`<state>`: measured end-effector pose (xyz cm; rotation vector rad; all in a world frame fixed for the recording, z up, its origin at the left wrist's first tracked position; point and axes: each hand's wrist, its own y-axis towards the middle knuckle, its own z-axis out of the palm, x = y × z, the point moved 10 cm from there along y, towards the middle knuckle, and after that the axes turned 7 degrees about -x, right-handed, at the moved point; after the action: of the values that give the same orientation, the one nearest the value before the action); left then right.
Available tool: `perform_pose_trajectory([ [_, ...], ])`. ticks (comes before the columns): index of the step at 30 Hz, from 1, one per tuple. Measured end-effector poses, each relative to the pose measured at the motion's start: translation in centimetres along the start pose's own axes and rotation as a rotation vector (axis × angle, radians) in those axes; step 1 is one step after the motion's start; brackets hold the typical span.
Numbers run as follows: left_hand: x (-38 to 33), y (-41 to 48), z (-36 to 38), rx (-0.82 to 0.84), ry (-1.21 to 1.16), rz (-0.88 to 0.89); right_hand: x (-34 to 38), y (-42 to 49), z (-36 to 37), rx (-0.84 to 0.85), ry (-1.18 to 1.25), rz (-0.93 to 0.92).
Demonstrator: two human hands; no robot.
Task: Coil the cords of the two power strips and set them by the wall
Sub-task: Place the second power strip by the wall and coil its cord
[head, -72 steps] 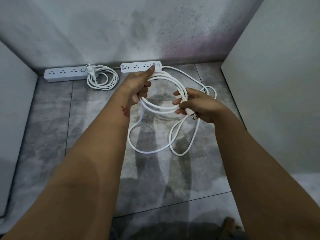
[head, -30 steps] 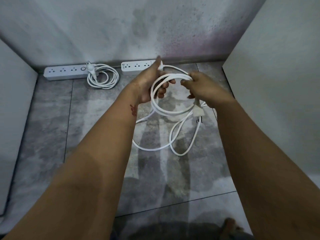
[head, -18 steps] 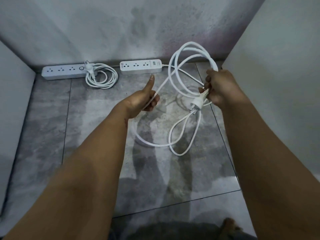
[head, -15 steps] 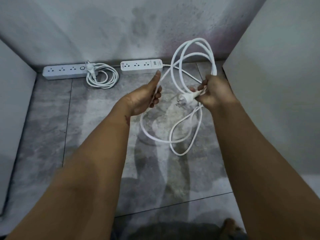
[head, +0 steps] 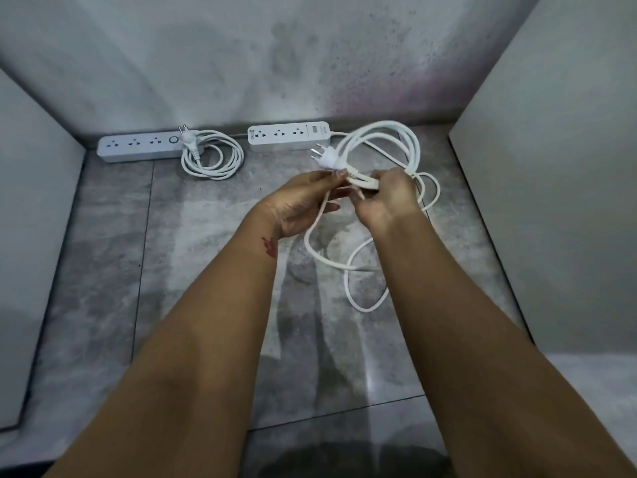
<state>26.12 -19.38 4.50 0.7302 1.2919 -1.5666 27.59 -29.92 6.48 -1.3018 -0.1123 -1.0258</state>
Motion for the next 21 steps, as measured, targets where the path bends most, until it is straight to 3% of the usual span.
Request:
perform_pose_trajectory([
  [2, -0.9, 0.1, -0.4, -0.058, -0.106, 0.032, -0.7, -0.6, 0.0, 0.042, -0.311, -0.053],
  [6, -2.7, 0.1, -1.0, -0.129, -0.215, 0.087, -1.9, -1.1, -1.0, 0.059, -0.615, -0.078],
  [8, -3.1, 0.1, -1.5, -0.181, -0.166, 0.105, -1.5, -0.8, -2.3, -0.045, -0.784, -0.132],
  [10, -3.3, 0.2, -2.2, -0.230, -0.067, 0.121, 1.2, -1.1, -2.8, -0.208, -1.024, -0.392],
  [12, -3.8, 0.4, -2.7, -0.247, 0.120, 0.155, 4.4, -3.1, -0.9, -0.257, -1.256, -0.806],
  [14, -4.2, 0.5, -2.3, -0.208, 0.322, 0.192, 6.0, -5.4, 2.0, -0.159, -1.424, -1.178],
  [16, -4.3, 0.4, -1.5, -0.143, 0.412, 0.209, 5.7, -5.8, 4.3, 0.016, -1.650, -1.369],
  [18, -4.3, 0.3, -0.5, -0.071, 0.445, 0.181, 5.2, -5.2, 5.3, 0.157, -1.822, -1.413],
  [21, -3.9, 0.0, 1.4, 0.070, 0.460, 0.059, 6.3, -4.9, 5.7, 0.234, -1.785, -1.407],
])
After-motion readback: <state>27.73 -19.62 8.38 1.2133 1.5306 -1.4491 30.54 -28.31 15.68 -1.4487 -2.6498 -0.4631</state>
